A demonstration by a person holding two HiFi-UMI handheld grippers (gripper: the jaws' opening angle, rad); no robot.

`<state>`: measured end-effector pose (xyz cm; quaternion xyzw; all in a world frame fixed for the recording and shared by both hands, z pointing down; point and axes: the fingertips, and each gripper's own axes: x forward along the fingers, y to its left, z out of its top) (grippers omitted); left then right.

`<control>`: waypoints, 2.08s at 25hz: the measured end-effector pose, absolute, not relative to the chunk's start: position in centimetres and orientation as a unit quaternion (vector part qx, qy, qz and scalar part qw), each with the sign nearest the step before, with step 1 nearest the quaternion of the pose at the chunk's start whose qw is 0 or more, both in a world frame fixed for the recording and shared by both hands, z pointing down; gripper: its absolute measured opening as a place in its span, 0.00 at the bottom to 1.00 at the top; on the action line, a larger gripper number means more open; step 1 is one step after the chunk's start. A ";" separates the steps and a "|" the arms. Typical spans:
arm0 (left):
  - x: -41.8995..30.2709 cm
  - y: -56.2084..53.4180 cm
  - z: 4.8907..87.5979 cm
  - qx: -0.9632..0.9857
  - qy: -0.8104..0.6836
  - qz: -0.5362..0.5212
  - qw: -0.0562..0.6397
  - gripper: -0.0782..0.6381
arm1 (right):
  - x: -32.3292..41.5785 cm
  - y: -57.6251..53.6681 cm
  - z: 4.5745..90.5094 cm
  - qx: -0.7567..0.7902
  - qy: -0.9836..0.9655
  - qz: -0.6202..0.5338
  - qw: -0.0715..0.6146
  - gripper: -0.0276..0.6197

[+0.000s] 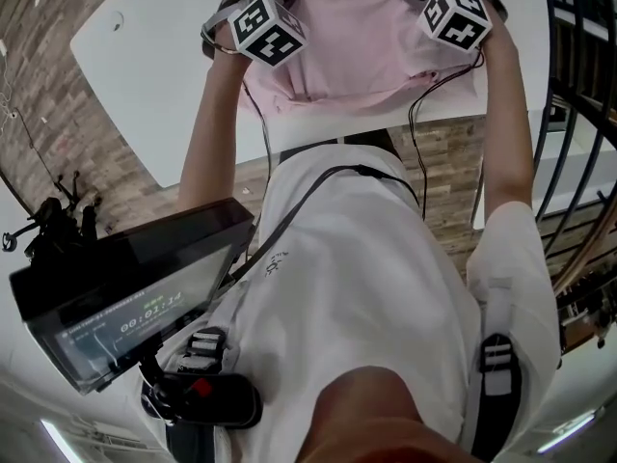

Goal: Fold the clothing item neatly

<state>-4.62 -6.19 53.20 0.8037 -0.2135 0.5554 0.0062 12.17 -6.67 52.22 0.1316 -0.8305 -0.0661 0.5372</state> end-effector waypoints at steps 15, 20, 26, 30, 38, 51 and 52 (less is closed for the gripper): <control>-1.3 -6.1 48.5 0.844 -0.207 0.494 -0.019 0.11 | 15.4 -1.3 45.9 0.262 -0.860 0.026 0.438 0.05; 2.5 0.9 50.8 0.859 -0.102 0.500 0.034 0.11 | 14.6 5.6 47.9 0.230 -0.864 0.086 0.440 0.05; 4.4 6.6 54.1 0.855 -0.055 0.515 0.019 0.11 | 14.2 6.6 50.4 0.227 -0.850 0.065 0.471 0.17; 5.0 6.2 55.8 0.856 -0.087 0.509 0.020 0.11 | 12.8 4.5 52.4 0.218 -0.848 0.028 0.483 0.15; 2.7 4.7 57.5 0.828 -0.142 0.541 0.043 0.11 | 22.5 -3.9 52.5 0.377 -0.762 -0.046 0.524 0.06; 1.8 2.8 53.1 0.832 -0.250 0.494 0.017 0.11 | 28.3 -3.4 52.4 0.444 -0.748 0.069 0.489 0.22; 1.4 2.7 52.9 0.830 -0.250 0.497 0.021 0.11 | 28.8 -3.3 51.8 0.451 -0.743 0.066 0.489 0.22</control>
